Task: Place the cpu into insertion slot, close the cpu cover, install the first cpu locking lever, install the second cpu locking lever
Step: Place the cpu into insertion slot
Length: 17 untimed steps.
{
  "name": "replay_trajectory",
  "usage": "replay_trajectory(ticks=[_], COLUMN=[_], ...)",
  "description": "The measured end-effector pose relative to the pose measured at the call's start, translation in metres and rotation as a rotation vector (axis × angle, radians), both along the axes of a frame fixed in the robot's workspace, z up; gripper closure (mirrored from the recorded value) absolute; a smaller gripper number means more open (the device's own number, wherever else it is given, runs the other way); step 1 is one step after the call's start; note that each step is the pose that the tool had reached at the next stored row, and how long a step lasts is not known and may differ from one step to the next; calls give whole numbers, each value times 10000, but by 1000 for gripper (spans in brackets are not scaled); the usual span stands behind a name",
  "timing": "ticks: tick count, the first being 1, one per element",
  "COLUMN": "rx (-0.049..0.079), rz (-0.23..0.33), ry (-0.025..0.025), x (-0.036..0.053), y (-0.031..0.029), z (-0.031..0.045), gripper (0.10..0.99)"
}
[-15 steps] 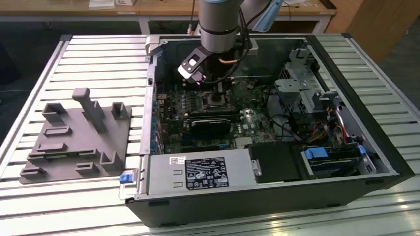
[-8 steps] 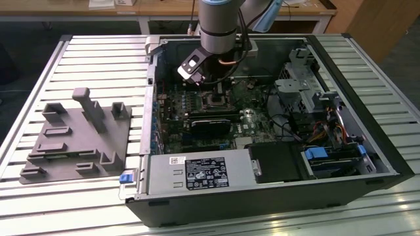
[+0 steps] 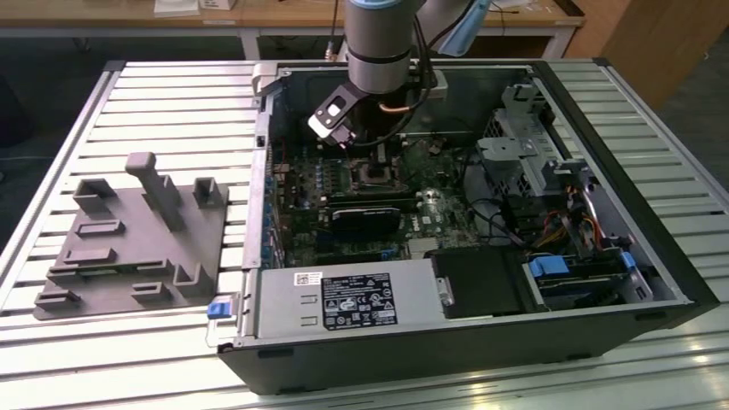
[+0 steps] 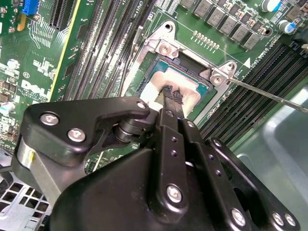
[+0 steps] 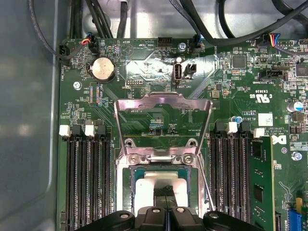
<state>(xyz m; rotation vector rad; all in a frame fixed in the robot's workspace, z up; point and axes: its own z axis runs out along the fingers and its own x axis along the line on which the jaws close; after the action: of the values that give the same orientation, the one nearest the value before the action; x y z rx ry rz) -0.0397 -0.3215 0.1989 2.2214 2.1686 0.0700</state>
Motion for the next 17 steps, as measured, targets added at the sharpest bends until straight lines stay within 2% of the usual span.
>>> replay_trajectory(ticks=[4,7,10,17], rx=[16,5,5,3], rz=[0,0,0,0], ry=[-11,-4,-4,-4], x=[2,1,1,0], y=[3,1,1,1], z=[18,83,167,429], gripper=[980,980,980,980])
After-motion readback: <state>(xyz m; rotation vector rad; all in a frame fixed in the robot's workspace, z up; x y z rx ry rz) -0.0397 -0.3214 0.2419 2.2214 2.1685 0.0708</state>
